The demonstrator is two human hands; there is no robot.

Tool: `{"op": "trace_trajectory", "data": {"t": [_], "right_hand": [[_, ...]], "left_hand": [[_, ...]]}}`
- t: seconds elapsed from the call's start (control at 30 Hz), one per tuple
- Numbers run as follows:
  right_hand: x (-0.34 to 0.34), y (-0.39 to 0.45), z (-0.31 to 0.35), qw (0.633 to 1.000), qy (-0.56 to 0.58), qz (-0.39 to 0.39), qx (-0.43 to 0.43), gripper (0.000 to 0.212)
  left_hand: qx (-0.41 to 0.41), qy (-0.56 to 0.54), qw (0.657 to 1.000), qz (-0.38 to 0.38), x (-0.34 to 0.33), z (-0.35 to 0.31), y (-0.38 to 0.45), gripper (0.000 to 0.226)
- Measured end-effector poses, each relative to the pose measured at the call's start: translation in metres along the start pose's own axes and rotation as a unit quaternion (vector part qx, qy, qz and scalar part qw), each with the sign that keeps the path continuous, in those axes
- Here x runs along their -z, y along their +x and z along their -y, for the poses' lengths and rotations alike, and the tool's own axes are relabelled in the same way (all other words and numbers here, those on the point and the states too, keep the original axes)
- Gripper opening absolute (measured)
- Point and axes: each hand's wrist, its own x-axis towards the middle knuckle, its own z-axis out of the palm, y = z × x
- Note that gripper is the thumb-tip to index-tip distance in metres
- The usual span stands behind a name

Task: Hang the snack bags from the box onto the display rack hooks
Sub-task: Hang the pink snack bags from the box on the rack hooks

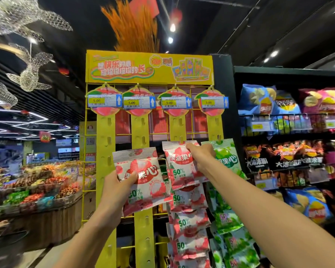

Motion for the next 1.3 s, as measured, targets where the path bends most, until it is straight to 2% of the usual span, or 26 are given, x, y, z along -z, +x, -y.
{"op": "trace_trajectory", "data": {"t": [0.2, 0.3, 0.47, 0.57, 0.63, 0.73, 0.87, 1.0, 1.13, 1.3], "right_hand": [[0.012, -0.014, -0.003, 0.999, -0.026, 0.003, 0.018, 0.044], [0.015, -0.021, -0.008, 0.999, -0.036, 0.027, 0.021, 0.03], [0.03, -0.037, -0.009, 0.991, -0.102, 0.066, 0.062, 0.029], [0.049, -0.037, -0.007, 0.971, -0.188, 0.073, 0.127, 0.031], [0.064, -0.033, 0.003, 0.955, -0.225, 0.058, 0.184, 0.016], [0.08, -0.01, 0.021, 0.936, -0.236, 0.028, 0.26, 0.028], [0.081, 0.019, 0.051, 0.887, -0.247, 0.045, 0.387, 0.028], [0.068, 0.031, 0.073, 0.802, -0.312, 0.068, 0.506, 0.035], [0.051, 0.043, 0.083, 0.74, -0.361, 0.079, 0.561, 0.042], [0.04, 0.051, 0.083, 0.682, -0.429, 0.086, 0.586, 0.054]], "left_hand": [[0.073, -0.057, 0.995, -0.035, -0.007, -0.002, 0.002, 0.011], [0.122, -0.11, 0.985, -0.049, -0.016, -0.01, 0.007, 0.022], [0.187, -0.173, 0.965, -0.066, -0.039, -0.028, 0.031, 0.042], [0.16, -0.168, 0.969, -0.08, -0.06, -0.042, 0.047, 0.056], [0.123, -0.129, 0.977, -0.115, -0.076, -0.052, 0.056, 0.047], [0.073, -0.063, 0.983, -0.155, -0.099, -0.059, 0.075, 0.045], [0.037, 0.046, 0.984, -0.17, -0.121, -0.063, 0.106, 0.038], [0.022, 0.091, 0.975, -0.2, -0.134, -0.065, 0.128, 0.051], [0.024, 0.135, 0.97, -0.203, -0.139, -0.063, 0.132, 0.058], [0.036, 0.145, 0.972, -0.184, -0.136, -0.053, 0.127, 0.061]]}}
